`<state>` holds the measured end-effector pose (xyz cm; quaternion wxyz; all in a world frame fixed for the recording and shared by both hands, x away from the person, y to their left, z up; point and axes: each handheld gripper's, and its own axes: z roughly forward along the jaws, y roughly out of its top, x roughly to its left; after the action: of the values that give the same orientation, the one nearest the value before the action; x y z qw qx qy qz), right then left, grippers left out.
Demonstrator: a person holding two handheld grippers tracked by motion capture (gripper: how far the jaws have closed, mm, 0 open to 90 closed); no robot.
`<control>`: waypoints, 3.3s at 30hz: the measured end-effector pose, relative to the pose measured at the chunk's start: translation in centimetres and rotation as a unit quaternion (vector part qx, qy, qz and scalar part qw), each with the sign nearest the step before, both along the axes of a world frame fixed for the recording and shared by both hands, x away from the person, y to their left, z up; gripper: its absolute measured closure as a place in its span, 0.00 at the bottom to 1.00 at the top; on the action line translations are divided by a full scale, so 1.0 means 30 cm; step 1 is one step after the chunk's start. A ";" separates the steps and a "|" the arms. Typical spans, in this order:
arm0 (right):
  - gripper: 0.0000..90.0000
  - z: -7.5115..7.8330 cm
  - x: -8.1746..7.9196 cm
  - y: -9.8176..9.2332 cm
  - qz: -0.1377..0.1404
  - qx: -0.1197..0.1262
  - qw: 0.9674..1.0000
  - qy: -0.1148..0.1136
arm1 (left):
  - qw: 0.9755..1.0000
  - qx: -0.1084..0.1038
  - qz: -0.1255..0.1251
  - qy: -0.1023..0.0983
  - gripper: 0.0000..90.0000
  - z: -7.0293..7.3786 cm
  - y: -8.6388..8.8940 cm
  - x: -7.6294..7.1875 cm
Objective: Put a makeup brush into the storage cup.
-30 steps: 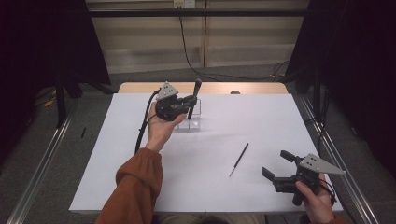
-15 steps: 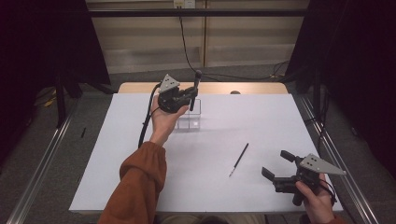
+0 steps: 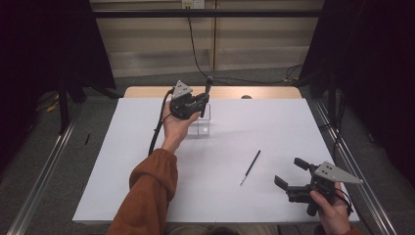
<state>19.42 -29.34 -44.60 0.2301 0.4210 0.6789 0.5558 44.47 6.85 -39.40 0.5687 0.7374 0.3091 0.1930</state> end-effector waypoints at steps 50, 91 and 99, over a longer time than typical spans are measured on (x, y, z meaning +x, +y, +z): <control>0.00 -0.008 0.008 -0.014 -0.021 -0.017 0.999 -0.018 | 0.999 0.038 0.005 0.026 0.88 -0.105 0.005 -0.004; 0.00 -0.008 0.010 -0.011 -0.021 -0.012 1.000 -0.014 | 0.998 0.023 0.019 0.060 0.17 -0.053 0.088 -0.073; 0.00 -0.007 0.013 -0.014 -0.023 -0.013 1.000 -0.015 | 0.998 0.028 0.007 0.049 0.05 -0.033 0.128 -0.124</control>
<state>19.80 -29.76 -44.81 0.2582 0.4252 0.6726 0.5478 40.76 10.68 -40.39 0.5306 0.7596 0.3360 0.1690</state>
